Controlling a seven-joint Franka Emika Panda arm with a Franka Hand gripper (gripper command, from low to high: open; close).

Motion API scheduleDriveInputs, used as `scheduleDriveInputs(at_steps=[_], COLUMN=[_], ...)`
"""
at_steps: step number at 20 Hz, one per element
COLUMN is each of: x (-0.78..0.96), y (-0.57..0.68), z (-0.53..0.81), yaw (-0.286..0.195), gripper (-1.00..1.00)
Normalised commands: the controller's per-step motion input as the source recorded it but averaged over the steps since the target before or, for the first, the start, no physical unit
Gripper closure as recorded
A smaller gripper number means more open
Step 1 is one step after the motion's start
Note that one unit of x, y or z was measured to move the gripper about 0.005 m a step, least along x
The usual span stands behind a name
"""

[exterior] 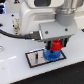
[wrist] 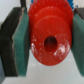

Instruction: Insert the blue gear onto the right peg, followed by the red gear

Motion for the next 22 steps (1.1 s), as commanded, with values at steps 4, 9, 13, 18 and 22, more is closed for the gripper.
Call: scheduleDriveInputs(at_steps=[4, 9, 13, 18, 22], x=[0.17, 0.19, 0.21, 0.20, 0.09], y=[-0.11, -0.09, -0.08, -0.06, -0.02], z=[-0.03, -0.12, -0.12, -0.08, -0.02], yaw=[0.000, 0.000, 0.000, 0.000, 0.000], gripper=[1.00, 1.00, 1.00, 1.00, 1.00])
